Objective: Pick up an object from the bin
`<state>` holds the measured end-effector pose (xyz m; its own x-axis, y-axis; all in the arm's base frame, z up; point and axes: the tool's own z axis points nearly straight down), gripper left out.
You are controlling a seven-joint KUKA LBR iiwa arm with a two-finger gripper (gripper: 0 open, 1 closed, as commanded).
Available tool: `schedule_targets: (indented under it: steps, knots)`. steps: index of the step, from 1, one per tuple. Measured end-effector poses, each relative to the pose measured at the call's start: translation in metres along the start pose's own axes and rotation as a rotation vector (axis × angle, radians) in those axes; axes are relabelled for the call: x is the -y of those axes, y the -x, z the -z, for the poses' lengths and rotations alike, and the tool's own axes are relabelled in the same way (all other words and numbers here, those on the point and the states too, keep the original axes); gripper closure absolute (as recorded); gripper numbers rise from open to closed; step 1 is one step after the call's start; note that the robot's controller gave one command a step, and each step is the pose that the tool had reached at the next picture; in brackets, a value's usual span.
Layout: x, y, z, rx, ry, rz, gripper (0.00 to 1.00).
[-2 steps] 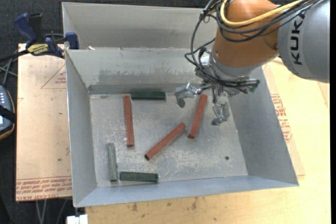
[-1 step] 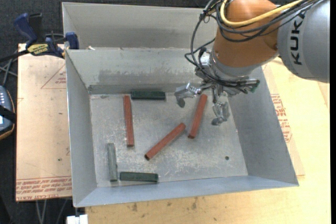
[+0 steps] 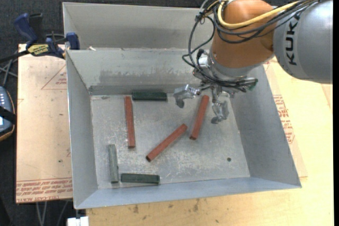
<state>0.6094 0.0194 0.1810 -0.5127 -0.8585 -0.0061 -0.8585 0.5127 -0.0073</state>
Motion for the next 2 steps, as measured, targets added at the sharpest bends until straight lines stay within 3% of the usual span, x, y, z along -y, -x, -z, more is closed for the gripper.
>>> schedule_targets:
  steps: [1,2]
  knots:
    - [0.007,0.003,-0.059,-0.001,0.002,0.201,0.00]
    - [0.018,-0.012,-0.109,0.001,0.006,0.146,1.00]
